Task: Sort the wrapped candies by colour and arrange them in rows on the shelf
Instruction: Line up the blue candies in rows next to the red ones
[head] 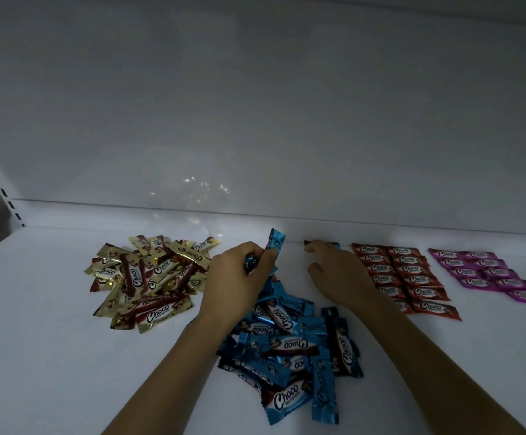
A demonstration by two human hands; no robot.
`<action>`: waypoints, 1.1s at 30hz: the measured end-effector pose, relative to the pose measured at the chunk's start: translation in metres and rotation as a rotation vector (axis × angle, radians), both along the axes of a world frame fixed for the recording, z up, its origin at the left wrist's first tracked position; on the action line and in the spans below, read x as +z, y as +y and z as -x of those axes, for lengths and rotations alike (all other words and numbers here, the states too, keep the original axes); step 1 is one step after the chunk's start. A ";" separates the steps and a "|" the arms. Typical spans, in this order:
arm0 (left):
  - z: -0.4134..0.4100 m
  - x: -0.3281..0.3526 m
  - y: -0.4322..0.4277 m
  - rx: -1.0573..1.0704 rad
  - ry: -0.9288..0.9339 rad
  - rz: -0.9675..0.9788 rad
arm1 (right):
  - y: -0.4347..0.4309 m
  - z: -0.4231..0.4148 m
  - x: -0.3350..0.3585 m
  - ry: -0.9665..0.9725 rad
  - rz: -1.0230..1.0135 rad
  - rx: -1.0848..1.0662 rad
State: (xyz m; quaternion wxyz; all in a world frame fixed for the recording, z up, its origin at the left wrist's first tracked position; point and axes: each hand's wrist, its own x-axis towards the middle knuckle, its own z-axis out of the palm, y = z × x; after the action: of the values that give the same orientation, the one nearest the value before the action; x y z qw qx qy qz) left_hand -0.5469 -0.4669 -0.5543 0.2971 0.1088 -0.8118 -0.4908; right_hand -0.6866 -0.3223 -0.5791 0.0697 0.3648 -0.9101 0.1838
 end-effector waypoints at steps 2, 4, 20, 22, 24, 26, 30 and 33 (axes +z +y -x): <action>-0.001 0.003 0.000 -0.038 -0.003 -0.094 | 0.000 -0.003 0.003 0.025 0.125 0.008; -0.003 0.007 -0.001 -0.078 0.022 -0.161 | -0.005 -0.018 0.019 -0.044 0.374 0.034; -0.007 0.022 -0.003 -0.117 -0.019 -0.629 | -0.010 -0.046 0.048 -0.980 1.099 0.223; -0.007 0.021 -0.003 -0.128 -0.048 -0.605 | -0.009 -0.048 0.050 -1.005 1.107 0.242; -0.008 0.020 -0.002 -0.139 -0.074 -0.581 | -0.009 -0.050 0.050 -1.005 1.080 0.240; -0.010 0.019 -0.001 -0.132 -0.084 -0.553 | -0.008 -0.052 0.048 -0.942 1.022 0.238; -0.011 0.015 -0.001 -0.123 -0.039 -0.504 | -0.008 -0.059 0.046 -0.832 0.900 0.227; -0.010 0.014 -0.002 -0.076 0.008 -0.390 | -0.009 -0.060 0.046 -0.838 0.927 0.194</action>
State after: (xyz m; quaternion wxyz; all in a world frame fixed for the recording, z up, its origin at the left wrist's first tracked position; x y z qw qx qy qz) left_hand -0.5367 -0.4693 -0.5405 0.2549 0.1317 -0.7038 -0.6499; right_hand -0.6267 -0.3314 -0.5327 -0.1590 0.2744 -0.6488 0.6917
